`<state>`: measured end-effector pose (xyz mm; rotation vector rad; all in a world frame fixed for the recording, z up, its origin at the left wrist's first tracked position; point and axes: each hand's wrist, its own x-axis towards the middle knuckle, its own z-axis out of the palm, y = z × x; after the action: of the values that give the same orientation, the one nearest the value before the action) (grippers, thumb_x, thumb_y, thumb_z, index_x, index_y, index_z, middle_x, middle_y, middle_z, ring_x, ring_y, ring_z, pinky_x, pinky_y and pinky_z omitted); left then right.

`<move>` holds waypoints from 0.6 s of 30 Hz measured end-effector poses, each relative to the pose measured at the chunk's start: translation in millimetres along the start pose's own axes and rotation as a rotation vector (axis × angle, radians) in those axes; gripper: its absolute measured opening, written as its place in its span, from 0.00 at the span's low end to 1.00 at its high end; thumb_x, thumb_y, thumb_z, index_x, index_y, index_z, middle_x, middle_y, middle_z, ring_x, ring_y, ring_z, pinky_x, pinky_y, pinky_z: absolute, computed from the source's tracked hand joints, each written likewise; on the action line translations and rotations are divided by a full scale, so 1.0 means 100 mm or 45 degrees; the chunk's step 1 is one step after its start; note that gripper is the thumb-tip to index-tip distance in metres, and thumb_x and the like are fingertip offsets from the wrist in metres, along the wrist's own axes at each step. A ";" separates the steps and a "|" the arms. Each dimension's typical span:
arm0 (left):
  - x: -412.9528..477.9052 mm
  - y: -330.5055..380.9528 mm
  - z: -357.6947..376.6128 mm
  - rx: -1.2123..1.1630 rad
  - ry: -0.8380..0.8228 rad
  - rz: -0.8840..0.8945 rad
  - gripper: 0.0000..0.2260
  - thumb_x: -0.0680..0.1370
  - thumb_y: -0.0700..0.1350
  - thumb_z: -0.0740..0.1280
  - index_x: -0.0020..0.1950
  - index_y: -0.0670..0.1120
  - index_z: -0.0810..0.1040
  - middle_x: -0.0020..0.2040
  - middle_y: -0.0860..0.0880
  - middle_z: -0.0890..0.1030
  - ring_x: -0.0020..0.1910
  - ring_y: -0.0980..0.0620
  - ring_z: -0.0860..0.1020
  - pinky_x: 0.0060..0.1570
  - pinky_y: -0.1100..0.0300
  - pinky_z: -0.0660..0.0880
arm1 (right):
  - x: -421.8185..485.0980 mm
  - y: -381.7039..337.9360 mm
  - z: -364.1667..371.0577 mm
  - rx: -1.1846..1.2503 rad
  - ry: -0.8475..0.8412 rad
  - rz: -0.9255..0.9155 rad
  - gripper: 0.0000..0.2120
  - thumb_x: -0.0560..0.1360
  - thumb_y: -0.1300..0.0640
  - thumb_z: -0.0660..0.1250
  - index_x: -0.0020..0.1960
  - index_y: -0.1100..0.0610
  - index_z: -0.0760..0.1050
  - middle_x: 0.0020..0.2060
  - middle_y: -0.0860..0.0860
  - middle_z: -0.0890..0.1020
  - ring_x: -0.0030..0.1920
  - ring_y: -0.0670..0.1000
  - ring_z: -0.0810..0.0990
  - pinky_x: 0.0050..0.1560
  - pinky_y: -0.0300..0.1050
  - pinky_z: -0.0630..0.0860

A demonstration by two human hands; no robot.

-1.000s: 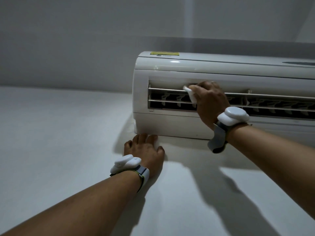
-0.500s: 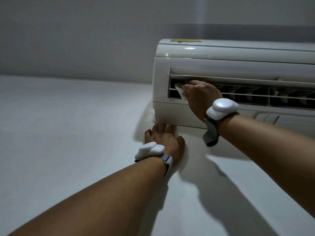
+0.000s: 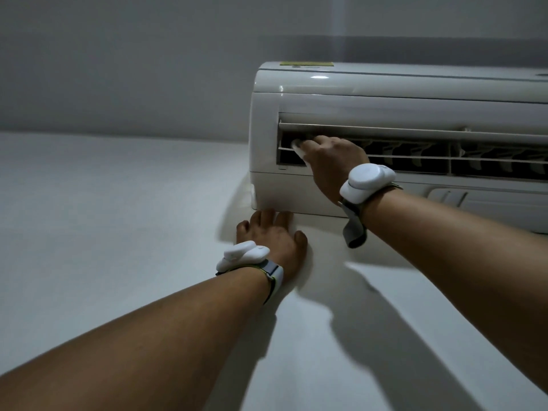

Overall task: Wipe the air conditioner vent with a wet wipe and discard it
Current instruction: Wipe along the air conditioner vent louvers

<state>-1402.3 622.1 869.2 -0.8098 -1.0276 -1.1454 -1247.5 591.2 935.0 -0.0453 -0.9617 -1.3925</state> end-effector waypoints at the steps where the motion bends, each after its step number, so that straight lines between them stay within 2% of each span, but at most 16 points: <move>1: 0.01 -0.01 -0.01 0.001 -0.013 -0.011 0.21 0.76 0.58 0.55 0.69 0.57 0.66 0.68 0.50 0.68 0.68 0.47 0.65 0.63 0.50 0.58 | -0.03 0.06 0.00 0.003 0.020 0.001 0.17 0.79 0.60 0.59 0.67 0.53 0.70 0.52 0.57 0.81 0.52 0.61 0.79 0.49 0.51 0.75; 7: 0.00 -0.05 -0.06 0.007 -0.011 -0.041 0.21 0.76 0.57 0.55 0.69 0.58 0.66 0.69 0.51 0.68 0.68 0.48 0.65 0.64 0.50 0.58 | -0.27 0.44 -0.04 -0.035 0.090 0.016 0.18 0.78 0.63 0.60 0.67 0.53 0.72 0.52 0.57 0.82 0.50 0.62 0.80 0.49 0.51 0.76; 10: -0.01 -0.03 -0.07 0.023 -0.022 -0.058 0.22 0.76 0.57 0.55 0.70 0.59 0.65 0.70 0.52 0.67 0.70 0.49 0.63 0.65 0.51 0.57 | -0.41 0.64 -0.10 -0.048 0.083 0.036 0.18 0.78 0.63 0.60 0.66 0.53 0.72 0.51 0.58 0.82 0.49 0.63 0.80 0.50 0.54 0.77; 18: 0.00 -0.01 -0.09 0.039 -0.064 -0.076 0.22 0.77 0.59 0.55 0.71 0.60 0.64 0.72 0.52 0.65 0.71 0.48 0.63 0.67 0.50 0.57 | -0.67 1.03 -0.26 -0.081 0.149 0.047 0.16 0.75 0.67 0.63 0.61 0.59 0.76 0.44 0.62 0.83 0.43 0.65 0.80 0.45 0.54 0.77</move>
<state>-1400.9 613.8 865.7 -0.7917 -1.1151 -1.1621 -1139.5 655.1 930.3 -0.0288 -0.8157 -1.3765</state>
